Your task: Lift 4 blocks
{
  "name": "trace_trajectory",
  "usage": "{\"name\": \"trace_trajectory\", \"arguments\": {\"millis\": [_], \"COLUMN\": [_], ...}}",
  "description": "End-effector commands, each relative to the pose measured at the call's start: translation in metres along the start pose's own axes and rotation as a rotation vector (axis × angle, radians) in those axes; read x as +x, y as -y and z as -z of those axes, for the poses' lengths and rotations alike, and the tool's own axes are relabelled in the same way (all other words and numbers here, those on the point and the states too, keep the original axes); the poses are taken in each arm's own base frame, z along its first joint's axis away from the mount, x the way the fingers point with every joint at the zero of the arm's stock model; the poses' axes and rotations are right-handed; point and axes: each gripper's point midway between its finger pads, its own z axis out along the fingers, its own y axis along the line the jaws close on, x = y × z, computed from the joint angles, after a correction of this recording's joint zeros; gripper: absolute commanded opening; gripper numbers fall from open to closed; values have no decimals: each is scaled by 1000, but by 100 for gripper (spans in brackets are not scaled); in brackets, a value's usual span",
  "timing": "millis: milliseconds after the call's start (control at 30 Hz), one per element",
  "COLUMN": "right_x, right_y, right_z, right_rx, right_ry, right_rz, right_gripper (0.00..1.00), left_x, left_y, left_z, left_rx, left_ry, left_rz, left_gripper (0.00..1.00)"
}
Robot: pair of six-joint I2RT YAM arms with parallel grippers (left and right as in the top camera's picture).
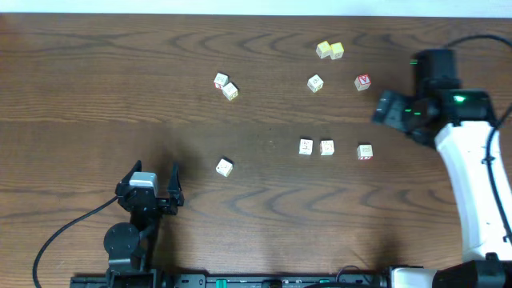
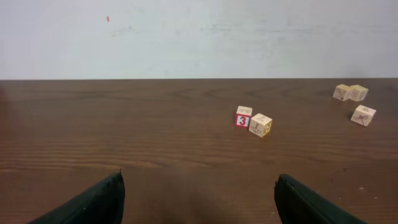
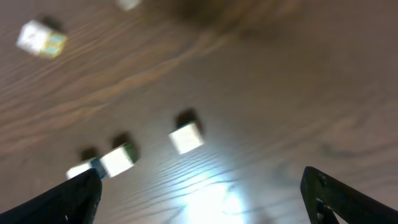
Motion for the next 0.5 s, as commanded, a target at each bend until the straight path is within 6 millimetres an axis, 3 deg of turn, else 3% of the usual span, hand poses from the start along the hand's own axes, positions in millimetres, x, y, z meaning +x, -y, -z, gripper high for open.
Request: {"name": "trace_trajectory", "arguments": {"millis": [0, 233, 300, 333, 467], "right_x": [-10, -14, -14, -14, -14], "right_y": [20, 30, 30, 30, 30], "right_z": [-1, -2, -2, -2, -2], "right_rx": [14, 25, 25, 25, 25], "right_ry": [0, 2, 2, 2, 2], "right_rz": [-62, -91, -91, -91, -91], "right_gripper": [99, 99, 99, 99, 99], "left_x": [15, 15, 11, 11, 9], "left_y": [6, 6, 13, 20, 87], "left_z": [-1, -1, 0, 0, 23], "left_rx": [32, 32, 77, 116, 528], "left_ry": [-47, -47, -30, -31, -64], "left_rz": [7, 8, 14, 18, 138], "left_gripper": [77, 77, 77, 77, 77]}}
